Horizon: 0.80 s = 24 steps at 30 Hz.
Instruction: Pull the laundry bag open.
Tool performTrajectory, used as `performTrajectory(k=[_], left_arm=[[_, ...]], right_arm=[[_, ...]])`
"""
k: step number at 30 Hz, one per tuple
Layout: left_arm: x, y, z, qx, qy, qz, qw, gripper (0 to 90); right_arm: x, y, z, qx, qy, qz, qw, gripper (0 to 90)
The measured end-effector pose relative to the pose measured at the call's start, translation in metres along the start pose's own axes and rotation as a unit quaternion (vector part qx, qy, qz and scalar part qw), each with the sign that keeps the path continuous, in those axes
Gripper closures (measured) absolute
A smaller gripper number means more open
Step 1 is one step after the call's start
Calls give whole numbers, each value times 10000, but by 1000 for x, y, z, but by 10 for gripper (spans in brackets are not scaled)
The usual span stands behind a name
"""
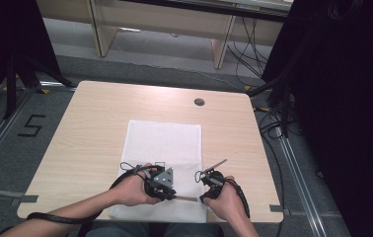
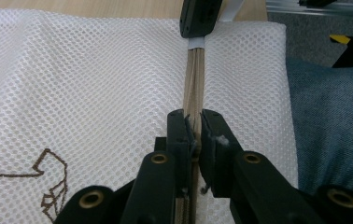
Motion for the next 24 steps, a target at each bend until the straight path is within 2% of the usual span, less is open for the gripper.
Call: performTrajectory(k=[6, 7, 9, 11, 12, 14, 15, 22, 23, 24], left_arm=[[1, 0, 1, -32, -5, -25, 10000, 821], [2, 1, 1, 2, 15, 73, 10000, 821], [2, 0, 2, -19, -4, 16, 10000, 821], [2, 0, 3, -39, -17, -9, 10000, 821], [3, 0, 3, -37, -7, -40, 10000, 821], [3, 0, 3, -40, -16, -27, 10000, 821], [4, 1, 4, 11, 5, 71, 10000, 821], [5, 0, 6, -13, -26, 71, 10000, 821], [6, 0, 7, 1, 24, 159, 9999, 821], [7, -1, 8, -25, -33, 114, 9999, 821]], right_arm=[[0, 0, 0, -14, 14, 43, 10000, 900], [0, 1, -1, -9, 22, 64, 10000, 900], [0, 0, 0, 8, -3, -9, 10000, 900], [0, 1, 0, -9, 18, 64, 10000, 900], [0, 0, 0, 1, 12, 18, 10000, 900], [0, 0, 0, 9, -1, -6, 10000, 900], [0, 0, 0, 9, 7, -18, 10000, 900], [0, 0, 0, 6, 5, -27, 10000, 900], [0, 0, 0, 8, 2, -31, 10000, 900], [0, 0, 0, 5, 3, -32, 10000, 900]])
Point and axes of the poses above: each handheld gripper's, and its own axes: z roughly backward along the jaws, x roughly out of its underside, y roughly to its right, the point moved 3 cm from there along -z, roughly forward along the jaws, and after that the axes turned 2 degrees about z, right-handed, at the moved point
